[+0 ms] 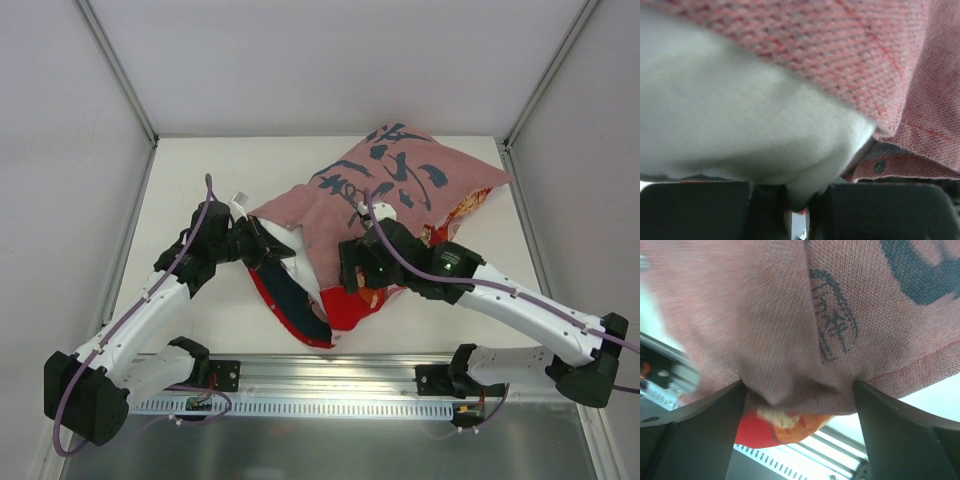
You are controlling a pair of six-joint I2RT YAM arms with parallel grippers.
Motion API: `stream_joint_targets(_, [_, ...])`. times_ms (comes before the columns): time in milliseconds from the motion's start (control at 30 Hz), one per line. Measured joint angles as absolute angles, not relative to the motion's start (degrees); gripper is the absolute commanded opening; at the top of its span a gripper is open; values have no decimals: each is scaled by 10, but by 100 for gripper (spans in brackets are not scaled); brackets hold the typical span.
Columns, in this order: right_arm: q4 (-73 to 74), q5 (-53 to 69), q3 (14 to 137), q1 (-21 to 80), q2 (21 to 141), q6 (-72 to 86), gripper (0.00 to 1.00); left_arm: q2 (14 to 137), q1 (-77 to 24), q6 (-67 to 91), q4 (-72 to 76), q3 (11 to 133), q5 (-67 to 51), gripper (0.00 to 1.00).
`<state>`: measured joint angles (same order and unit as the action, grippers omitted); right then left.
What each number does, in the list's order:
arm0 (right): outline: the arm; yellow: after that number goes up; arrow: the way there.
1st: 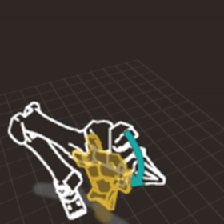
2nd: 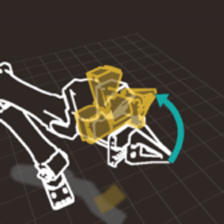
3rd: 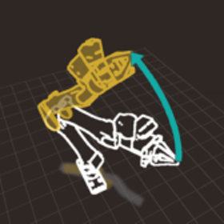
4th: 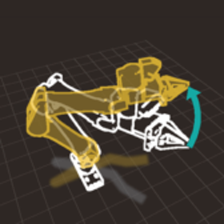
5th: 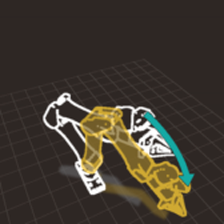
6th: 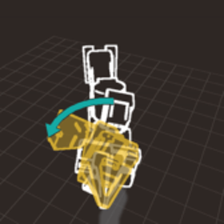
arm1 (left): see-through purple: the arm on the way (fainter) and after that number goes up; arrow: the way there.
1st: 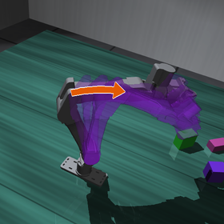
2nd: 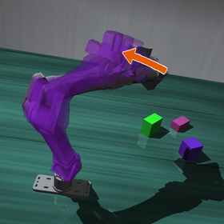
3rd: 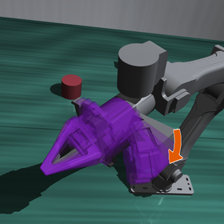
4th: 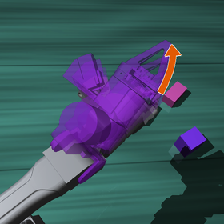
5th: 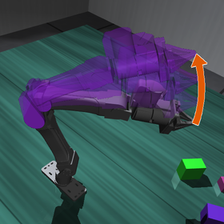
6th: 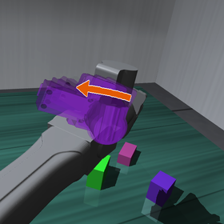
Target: Remove the pillowcase from the pillow
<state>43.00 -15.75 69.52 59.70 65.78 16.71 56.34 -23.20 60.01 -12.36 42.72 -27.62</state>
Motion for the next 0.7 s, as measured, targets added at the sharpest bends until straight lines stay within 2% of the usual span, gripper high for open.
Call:
stream_joint_targets(33, [429,-156,676,599,662,174,80,564,-232,600,-126,431,-276,0])
stream_joint_targets(100, [423,-155,649,599,670,185,66,567,-232,598,-134,437,-279,0])
stream_joint_targets(133, [421,-155,641,599,672,189,52,568,-233,595,-136,437,-280,0])
stream_joint_targets(233, [420,-162,636,599,670,190,22,570,-232,592,-150,442,-280,0])
stream_joint_targets(267, [422,-168,636,598,669,191,17,570,-232,592,-154,445,-280,0])
stream_joint_targets(333, [431,-180,636,585,661,188,12,570,-230,588,-164,455,-280,0])
stream_joint_targets(400, [439,-186,636,553,644,181,11,569,-219,582,-171,465,-287,0])
stream_joint_targets(567, [439,-204,641,427,582,151,2,552,-160,570,-187,471,-336,0])
stream_joint_targets(700, [435,-215,656,411,573,131,1,544,-134,565,-199,479,-361,0])
